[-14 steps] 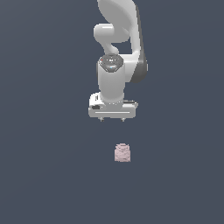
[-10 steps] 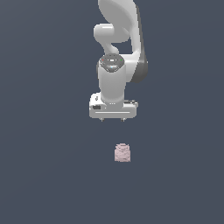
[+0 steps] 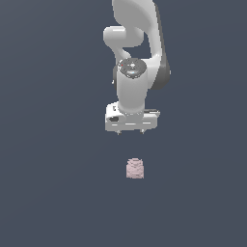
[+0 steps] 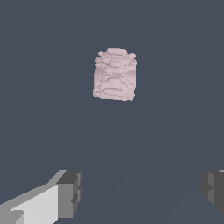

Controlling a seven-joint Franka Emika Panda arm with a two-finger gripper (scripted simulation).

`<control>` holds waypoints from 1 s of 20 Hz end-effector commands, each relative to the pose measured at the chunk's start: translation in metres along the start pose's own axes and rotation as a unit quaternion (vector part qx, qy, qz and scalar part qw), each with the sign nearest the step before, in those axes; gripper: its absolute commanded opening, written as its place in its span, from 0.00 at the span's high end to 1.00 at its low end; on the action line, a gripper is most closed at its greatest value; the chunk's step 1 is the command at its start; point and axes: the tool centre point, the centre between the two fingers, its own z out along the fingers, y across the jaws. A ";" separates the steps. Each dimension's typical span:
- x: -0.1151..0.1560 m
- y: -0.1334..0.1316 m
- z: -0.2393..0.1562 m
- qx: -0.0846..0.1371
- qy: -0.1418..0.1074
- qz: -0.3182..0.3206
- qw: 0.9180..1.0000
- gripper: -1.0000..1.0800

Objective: Pick up the object and move it to a goal position.

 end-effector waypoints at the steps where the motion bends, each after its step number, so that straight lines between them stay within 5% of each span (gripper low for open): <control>1: 0.001 0.000 0.000 0.000 0.000 0.000 1.000 0.04; 20: 0.067 -0.008 0.038 -0.007 0.000 0.025 1.000 0.04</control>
